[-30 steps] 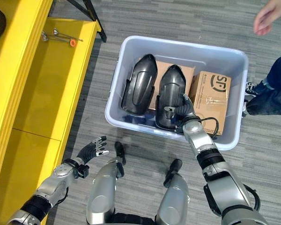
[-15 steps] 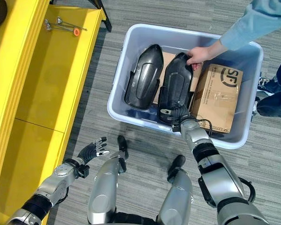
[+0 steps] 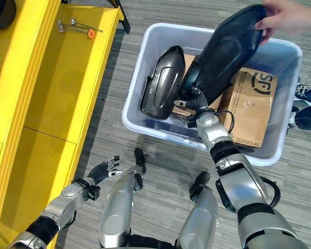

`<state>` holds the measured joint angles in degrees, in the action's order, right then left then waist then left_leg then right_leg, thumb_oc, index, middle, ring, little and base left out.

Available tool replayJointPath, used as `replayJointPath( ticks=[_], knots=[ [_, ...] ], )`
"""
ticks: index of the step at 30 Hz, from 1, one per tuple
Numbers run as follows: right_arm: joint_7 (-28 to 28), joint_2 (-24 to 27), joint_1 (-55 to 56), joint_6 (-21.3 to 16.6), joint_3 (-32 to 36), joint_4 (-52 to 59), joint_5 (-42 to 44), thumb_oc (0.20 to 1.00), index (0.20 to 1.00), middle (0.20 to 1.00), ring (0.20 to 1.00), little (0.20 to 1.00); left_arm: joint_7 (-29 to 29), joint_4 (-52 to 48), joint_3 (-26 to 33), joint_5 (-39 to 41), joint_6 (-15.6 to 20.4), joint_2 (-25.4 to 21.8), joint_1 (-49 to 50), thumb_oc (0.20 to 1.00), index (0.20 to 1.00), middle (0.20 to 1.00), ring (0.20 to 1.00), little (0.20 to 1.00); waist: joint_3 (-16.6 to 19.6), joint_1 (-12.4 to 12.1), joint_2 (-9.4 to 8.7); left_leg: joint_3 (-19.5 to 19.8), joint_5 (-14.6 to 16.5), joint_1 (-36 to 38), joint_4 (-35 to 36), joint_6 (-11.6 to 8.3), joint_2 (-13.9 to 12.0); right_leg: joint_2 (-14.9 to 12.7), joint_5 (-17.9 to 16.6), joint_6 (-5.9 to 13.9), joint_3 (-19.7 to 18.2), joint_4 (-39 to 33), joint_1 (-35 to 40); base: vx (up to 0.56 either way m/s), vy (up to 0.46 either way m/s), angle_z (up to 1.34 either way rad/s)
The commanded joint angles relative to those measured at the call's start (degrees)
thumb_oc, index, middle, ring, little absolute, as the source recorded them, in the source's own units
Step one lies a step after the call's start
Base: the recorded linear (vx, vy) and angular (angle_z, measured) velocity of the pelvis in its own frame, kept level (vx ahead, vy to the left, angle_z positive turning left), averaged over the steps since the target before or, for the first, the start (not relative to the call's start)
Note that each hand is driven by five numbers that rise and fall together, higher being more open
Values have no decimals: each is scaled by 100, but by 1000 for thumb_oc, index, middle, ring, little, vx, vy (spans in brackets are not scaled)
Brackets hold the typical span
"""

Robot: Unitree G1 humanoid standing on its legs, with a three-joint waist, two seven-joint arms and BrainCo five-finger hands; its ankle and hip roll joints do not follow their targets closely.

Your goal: Move parts from the plastic box to the shelf.

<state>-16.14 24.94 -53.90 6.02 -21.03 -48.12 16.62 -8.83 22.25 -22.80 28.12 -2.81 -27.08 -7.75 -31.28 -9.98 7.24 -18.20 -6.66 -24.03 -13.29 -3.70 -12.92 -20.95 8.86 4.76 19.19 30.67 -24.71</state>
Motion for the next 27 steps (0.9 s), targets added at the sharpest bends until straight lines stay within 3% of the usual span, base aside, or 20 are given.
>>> replayJointPath(
  ticks=[1, 6, 9, 20, 27],
  knots=[
    [-1048, 165, -11, -937, 122, 658, -1235, 1000, 1000, 1000, 1000, 1000, 64, -59, -463, 91, 355, 145, 124, 1000, 1000, 1000, 1000, 1000, 148, -51, 131, 123, 368, -34, -101, -174, -159, -57, -68, 162, 44, 358, -355, 0, 0, 0],
    [-2058, 294, 233, -1136, 243, 2435, -3071, 1000, 1000, 1000, 1000, 1000, 363, -68, -561, 189, 422, 327, 151, 1000, 1000, 1000, 1000, 1000, 148, 173, 81, 36, 428, 67, -77, -163, -170, -1, -133, 232, -90, 195, -326, -1, 40, -4],
    [-2260, 306, 400, -1177, 237, 3116, -3431, 1000, 1000, 1000, 1000, 1000, 405, 16, -569, 196, 478, 388, 151, 1000, 1000, 1000, 1000, 1000, 148, 261, 52, -2, 465, 105, -90, -166, -186, 7, -151, 252, -140, 142, -309, -6, 10, -9],
    [-1901, 221, 1380, -1020, 107, 4069, -3128, 1000, 1000, 1000, 1000, 1000, 423, 23, -390, 161, 619, 439, 347, 1000, 1000, 1000, 1000, 1000, 148, 492, -61, -116, 560, 348, -83, -153, -211, 30, -195, 283, -228, -77, -96, 3, 3, -6],
    [-1943, 215, 1888, -1208, 14, 4092, -3033, 1000, 1000, 1000, 1000, 1000, 444, 43, -295, 86, 596, 480, 304, 1000, 1000, 1000, 1000, 1000, 148, 587, -131, -172, 544, 407, -8, -150, -241, 73, -264, 300, -230, -256, -26, -21, -14, -9]
  ],
)
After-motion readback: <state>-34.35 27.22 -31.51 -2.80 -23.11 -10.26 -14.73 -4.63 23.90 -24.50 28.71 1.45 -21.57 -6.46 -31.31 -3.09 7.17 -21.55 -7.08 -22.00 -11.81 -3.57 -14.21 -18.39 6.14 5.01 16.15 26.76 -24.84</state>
